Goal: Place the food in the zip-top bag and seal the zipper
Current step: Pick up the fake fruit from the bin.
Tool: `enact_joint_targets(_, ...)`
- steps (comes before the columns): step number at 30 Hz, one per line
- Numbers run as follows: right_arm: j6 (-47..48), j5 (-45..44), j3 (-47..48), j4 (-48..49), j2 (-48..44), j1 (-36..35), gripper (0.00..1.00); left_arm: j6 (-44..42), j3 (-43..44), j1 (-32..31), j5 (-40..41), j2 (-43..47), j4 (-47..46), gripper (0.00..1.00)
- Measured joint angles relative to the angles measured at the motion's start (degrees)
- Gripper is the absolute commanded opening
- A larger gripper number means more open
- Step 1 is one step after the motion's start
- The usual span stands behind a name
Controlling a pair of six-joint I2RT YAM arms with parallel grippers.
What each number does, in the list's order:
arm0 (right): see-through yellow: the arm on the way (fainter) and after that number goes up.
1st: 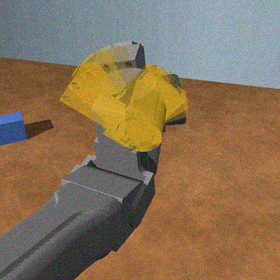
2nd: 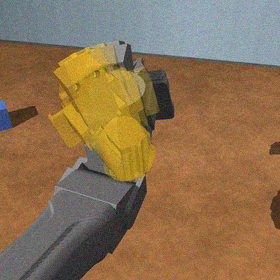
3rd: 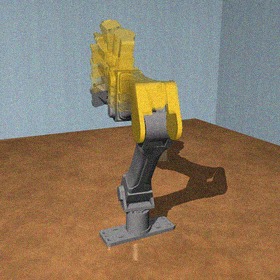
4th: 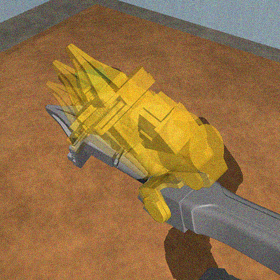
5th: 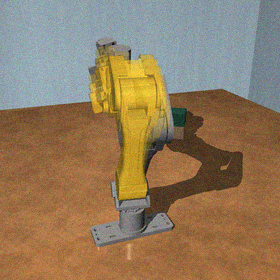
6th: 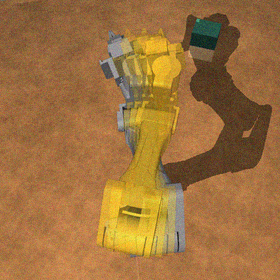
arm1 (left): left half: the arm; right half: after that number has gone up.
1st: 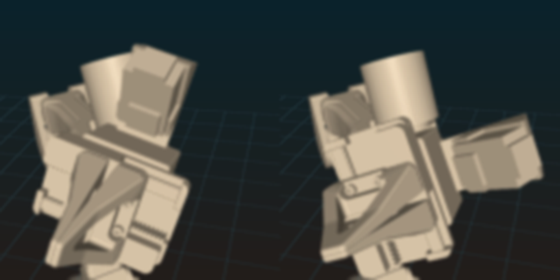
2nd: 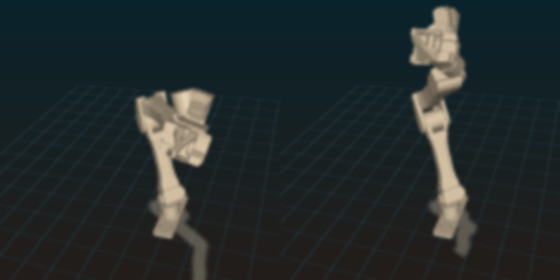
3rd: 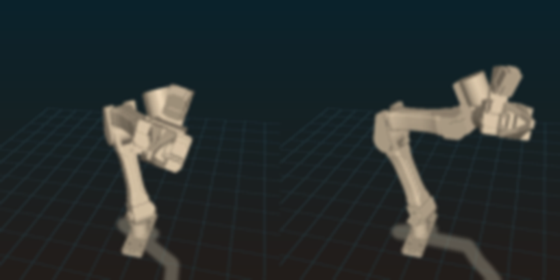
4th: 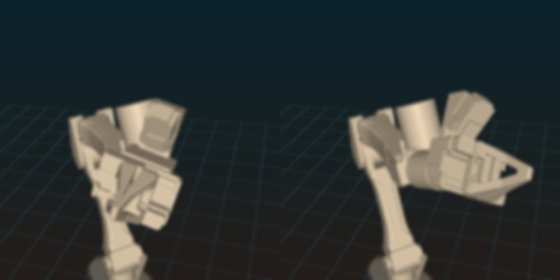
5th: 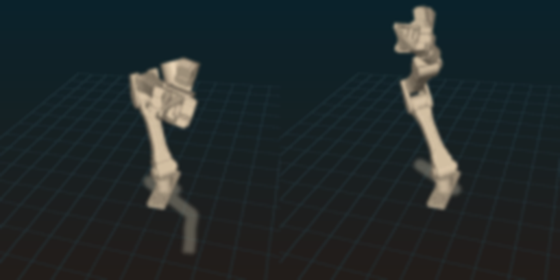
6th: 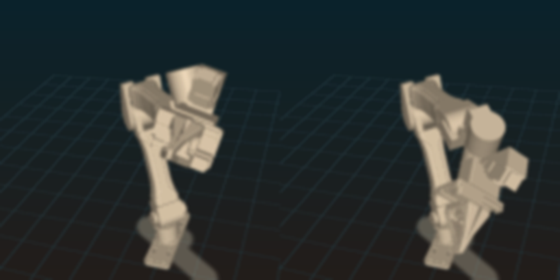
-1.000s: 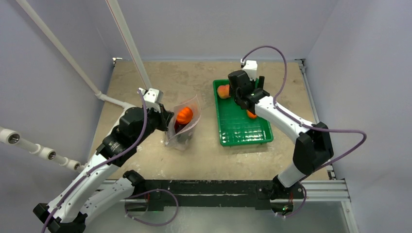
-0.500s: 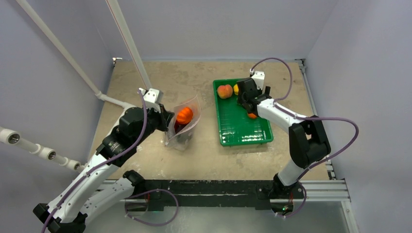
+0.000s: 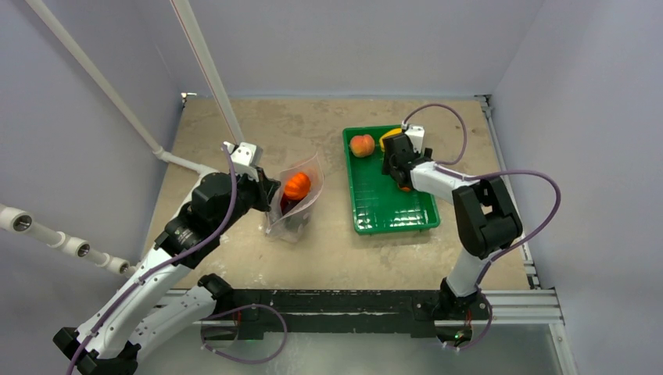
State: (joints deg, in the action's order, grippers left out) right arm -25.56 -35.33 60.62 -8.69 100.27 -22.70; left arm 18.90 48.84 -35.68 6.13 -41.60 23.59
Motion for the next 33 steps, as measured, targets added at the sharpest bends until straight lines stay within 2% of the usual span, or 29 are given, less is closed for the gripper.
enact_joint_targets(6, -0.31, 0.46, -1.38, 1.16, 2.14, 0.28, 0.78, -0.02, 0.0, 0.0, -0.02, 0.0, 0.0, 0.0)
enact_joint_targets(11, -0.44, 0.61, -2.14, 1.66, 2.47, 0.39, 0.61, -0.02, 0.0, 0.0, -0.04, 0.0, 0.0, 0.0)
enact_joint_targets(17, -0.61, 0.63, -2.14, 2.01, 1.9, 0.39, 0.46, -0.02, 0.0, 0.0, -0.04, 0.0, 0.0, 0.0)
enact_joint_targets(29, -0.52, 1.9, -0.42, -0.98, -9.03, -0.94, 0.02, -0.02, 0.0, 0.0, -0.09, -0.04, 0.0, 0.0)
enact_joint_targets(33, -0.55, 1.75, 3.26, -3.67, -11.08, -4.11, 0.0, -0.02, 0.0, 0.0, -0.13, -0.04, 0.0, 0.0)
